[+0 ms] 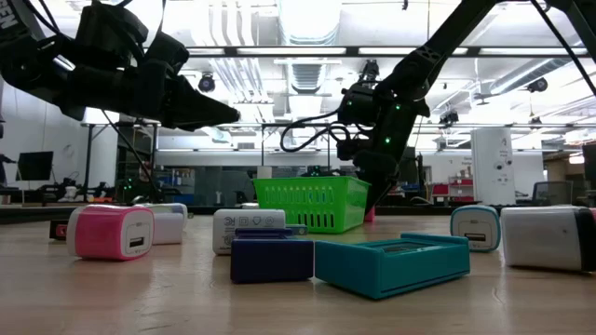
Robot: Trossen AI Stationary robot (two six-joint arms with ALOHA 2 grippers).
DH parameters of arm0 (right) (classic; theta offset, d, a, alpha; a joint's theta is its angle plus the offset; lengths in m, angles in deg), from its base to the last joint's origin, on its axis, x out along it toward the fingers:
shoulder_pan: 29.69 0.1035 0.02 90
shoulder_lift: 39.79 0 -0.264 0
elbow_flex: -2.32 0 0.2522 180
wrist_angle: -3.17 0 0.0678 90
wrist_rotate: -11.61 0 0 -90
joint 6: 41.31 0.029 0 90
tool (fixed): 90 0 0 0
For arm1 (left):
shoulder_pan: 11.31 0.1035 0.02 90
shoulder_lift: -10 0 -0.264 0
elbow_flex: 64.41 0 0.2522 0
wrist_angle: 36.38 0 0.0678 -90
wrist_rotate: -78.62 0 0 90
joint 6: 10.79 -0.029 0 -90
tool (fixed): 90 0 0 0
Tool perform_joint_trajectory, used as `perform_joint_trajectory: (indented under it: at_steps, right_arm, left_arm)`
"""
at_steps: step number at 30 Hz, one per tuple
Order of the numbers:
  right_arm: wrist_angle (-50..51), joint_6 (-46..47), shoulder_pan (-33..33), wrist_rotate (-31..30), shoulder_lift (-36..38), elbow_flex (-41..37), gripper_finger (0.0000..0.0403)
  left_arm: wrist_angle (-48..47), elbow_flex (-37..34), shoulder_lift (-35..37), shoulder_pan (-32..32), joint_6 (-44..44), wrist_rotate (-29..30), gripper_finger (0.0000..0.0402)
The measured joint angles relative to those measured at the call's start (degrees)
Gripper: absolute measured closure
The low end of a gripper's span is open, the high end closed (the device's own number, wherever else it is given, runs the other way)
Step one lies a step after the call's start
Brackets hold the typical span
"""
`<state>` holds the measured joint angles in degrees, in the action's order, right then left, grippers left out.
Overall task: Pick & Place Office items
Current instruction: Put the big pink charger adapter into the blue bin
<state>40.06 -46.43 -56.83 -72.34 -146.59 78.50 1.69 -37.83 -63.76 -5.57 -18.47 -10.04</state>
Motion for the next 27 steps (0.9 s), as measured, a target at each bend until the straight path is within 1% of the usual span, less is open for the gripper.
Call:
perform_joint_trajectory:
  at_steps: [3,16,19,23,27]
  right_arm:
    - [-0.34,-0.44,0.0,0.02,0.03,-0.36,0.026]
    - [-1.79,-2.51,0.37,-0.24,0.07,-0.82,0.026]
    - [-2.84,-1.52,0.67,-1.86,0.15,-0.86,0.026]
    - [-3.7,-0.23,0.79,-2.11,0.46,-0.95,0.026]
    - [-3.65,0.36,0.76,-5.19,0.57,-1.31,0.026]
  left_arm:
    - [0.0,0.0,0.0,0.0,0.0,0.0,0.022]
    - [0.0,0.0,0.0,0.0,-0.02,0.0,0.022]
    - [0.0,0.0,0.0,0.0,-0.22,0.02,0.022]
    - [0.0,0.0,0.0,0.0,-0.22,0.02,0.022]
    - [0.0,0.0,0.0,0.0,-0.22,0.02,0.022]
